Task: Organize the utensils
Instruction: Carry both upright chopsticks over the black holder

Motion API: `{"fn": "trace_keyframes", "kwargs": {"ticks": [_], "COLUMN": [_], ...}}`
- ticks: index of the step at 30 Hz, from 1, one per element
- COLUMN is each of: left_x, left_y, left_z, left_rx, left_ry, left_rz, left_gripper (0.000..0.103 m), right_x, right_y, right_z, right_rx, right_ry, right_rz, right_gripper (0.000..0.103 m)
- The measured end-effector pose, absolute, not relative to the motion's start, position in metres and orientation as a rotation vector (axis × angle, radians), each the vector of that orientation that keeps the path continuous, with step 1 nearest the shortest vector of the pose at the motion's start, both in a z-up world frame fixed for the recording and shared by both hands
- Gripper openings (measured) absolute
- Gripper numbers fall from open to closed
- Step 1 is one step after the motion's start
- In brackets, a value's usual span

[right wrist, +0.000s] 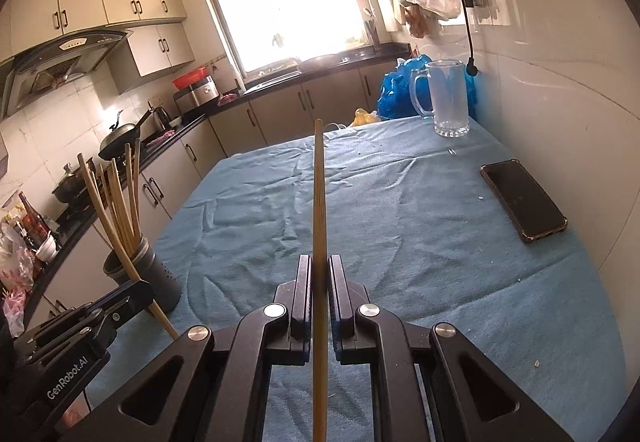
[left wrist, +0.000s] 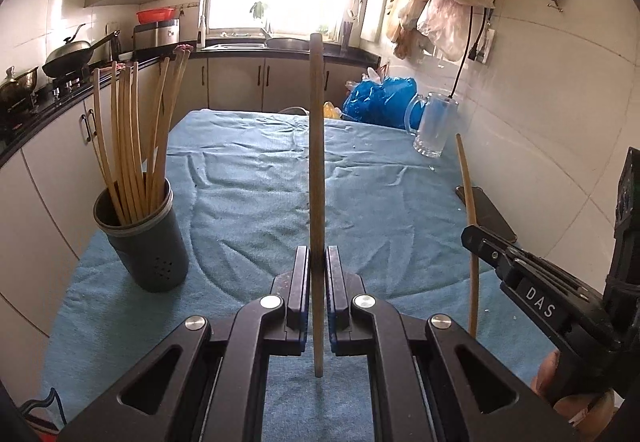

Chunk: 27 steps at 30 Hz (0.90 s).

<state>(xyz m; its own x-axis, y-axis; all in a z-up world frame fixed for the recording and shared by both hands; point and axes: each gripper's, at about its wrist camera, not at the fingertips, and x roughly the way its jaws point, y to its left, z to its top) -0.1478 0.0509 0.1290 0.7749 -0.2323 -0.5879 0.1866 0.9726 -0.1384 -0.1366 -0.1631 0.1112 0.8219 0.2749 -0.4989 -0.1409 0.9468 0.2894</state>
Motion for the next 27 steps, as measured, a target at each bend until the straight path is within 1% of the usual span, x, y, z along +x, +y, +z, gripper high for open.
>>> {"fn": "trace_keyframes", "kwargs": {"ticks": [27], "left_x": [-0.152], "left_y": [0.068], "left_z": [0.148], "left_rx": [-0.066], "left_ry": [0.588], "left_rz": [-0.181], "left_gripper": [0.007], "right_x": [-0.147], "right_y": [-0.156], "right_z": [0.136], "right_rx": [0.199], "right_ry": [0.458], "right_rz": [0.225], "right_gripper": [0.008]}}
